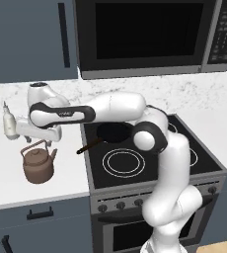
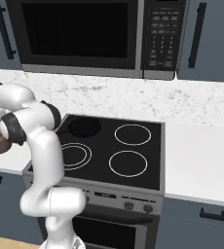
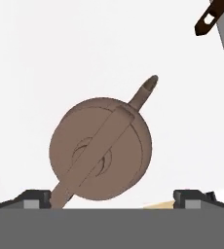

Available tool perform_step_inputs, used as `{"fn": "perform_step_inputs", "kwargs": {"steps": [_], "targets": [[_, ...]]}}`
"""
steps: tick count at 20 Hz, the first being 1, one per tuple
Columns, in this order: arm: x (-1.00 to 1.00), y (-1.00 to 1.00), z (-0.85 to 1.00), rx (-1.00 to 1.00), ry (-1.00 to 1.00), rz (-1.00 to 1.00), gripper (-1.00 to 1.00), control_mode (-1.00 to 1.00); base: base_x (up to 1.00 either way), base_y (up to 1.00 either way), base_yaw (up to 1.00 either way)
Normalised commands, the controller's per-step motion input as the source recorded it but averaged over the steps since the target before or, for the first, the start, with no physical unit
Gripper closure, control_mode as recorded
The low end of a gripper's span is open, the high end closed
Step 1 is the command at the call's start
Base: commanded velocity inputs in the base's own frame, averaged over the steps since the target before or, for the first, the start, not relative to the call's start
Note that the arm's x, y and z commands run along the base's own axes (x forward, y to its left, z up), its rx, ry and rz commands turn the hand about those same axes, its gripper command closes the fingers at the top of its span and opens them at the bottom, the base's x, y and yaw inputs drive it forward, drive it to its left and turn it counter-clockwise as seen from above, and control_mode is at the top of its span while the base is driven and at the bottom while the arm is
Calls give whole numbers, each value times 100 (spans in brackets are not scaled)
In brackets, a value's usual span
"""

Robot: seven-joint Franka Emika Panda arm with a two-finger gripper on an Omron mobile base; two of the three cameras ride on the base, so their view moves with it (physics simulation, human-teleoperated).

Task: Pick the kettle from the counter and place it on a stove burner. Then turn the burner on.

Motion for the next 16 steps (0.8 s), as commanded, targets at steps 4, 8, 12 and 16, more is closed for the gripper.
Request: {"fn": "perform_step_inputs", "kwargs": {"steps": [4, 8, 12, 16], "targets": [[27, 5, -13, 0, 0, -4, -100, -100, 0, 0, 0], [17, 4, -11, 0, 0, -4, -100, -100, 0, 0, 0], [0, 6, -28, 0, 0, -3, -100, -100, 0, 0, 0], [0, 9, -26, 0, 0, -3, -100, -100, 0, 0, 0]]}}
